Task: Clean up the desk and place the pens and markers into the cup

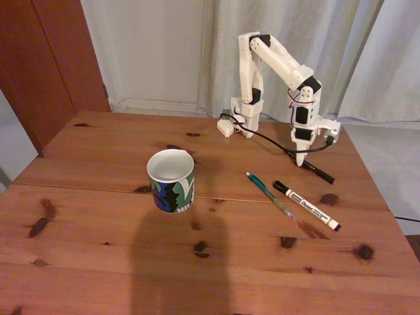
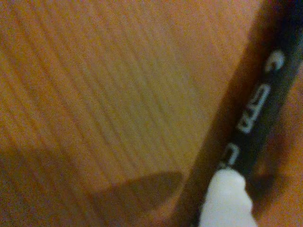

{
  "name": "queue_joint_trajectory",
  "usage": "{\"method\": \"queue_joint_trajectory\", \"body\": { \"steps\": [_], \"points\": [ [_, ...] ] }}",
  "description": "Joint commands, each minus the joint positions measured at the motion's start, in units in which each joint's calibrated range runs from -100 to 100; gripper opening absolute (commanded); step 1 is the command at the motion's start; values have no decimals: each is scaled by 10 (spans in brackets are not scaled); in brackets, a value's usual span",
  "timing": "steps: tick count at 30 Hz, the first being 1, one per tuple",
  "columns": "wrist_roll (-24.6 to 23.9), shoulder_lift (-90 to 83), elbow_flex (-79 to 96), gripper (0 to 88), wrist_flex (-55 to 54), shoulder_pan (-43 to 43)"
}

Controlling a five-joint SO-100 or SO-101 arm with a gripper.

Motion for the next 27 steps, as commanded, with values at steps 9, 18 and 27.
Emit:
{"method": "queue_joint_trajectory", "body": {
  "steps": [9, 18, 27],
  "points": [
    [2, -3, 39, 177, -45, -5],
    [2, -3, 40, 177, -44, -5],
    [2, -9, 74, 6, -44, -5]
  ]
}}
